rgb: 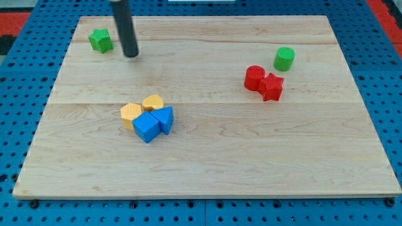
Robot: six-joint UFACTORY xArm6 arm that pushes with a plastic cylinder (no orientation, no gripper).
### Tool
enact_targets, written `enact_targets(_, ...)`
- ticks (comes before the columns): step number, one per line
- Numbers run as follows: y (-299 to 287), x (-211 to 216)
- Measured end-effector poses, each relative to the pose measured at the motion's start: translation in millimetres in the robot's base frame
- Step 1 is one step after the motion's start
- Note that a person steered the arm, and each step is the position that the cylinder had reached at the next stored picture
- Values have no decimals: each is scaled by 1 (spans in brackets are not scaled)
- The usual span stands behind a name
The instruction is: Move green circle towards top left
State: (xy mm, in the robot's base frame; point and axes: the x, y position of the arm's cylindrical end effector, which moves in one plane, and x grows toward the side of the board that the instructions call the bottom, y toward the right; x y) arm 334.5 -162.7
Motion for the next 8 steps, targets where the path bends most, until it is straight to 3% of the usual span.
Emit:
enact_targets(1, -57, 2)
enact_targets(3, -51, -19)
enact_targets(6, 133, -7)
enact_targets(8, 179, -3)
